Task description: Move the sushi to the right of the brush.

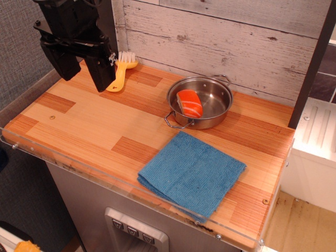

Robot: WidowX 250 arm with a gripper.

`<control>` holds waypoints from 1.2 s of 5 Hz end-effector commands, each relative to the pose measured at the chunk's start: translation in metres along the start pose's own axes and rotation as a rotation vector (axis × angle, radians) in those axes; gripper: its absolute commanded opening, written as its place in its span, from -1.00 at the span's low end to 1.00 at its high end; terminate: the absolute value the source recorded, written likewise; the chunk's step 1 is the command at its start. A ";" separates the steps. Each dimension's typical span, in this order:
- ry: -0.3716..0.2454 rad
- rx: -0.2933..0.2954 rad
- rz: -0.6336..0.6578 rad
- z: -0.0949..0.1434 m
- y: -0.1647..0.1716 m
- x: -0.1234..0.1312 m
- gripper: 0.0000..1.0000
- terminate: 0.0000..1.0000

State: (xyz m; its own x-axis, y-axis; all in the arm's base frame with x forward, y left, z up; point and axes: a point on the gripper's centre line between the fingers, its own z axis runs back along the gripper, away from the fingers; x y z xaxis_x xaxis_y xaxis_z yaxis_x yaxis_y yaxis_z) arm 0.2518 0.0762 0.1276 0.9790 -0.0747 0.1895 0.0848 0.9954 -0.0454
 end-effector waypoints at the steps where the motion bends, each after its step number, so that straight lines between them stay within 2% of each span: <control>1: 0.000 0.000 0.000 0.000 0.000 0.000 1.00 -1.00; 3: -0.008 0.026 0.070 -0.017 -0.021 0.025 1.00 -1.00; 4: -0.024 0.052 0.128 -0.035 -0.044 0.047 1.00 -1.00; 6: -0.100 0.133 0.221 -0.069 -0.075 0.113 1.00 -1.00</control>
State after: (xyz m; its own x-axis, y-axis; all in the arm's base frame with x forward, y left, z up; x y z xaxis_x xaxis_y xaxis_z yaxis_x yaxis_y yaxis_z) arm 0.3622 -0.0123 0.0682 0.9587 0.1519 0.2404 -0.1666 0.9851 0.0418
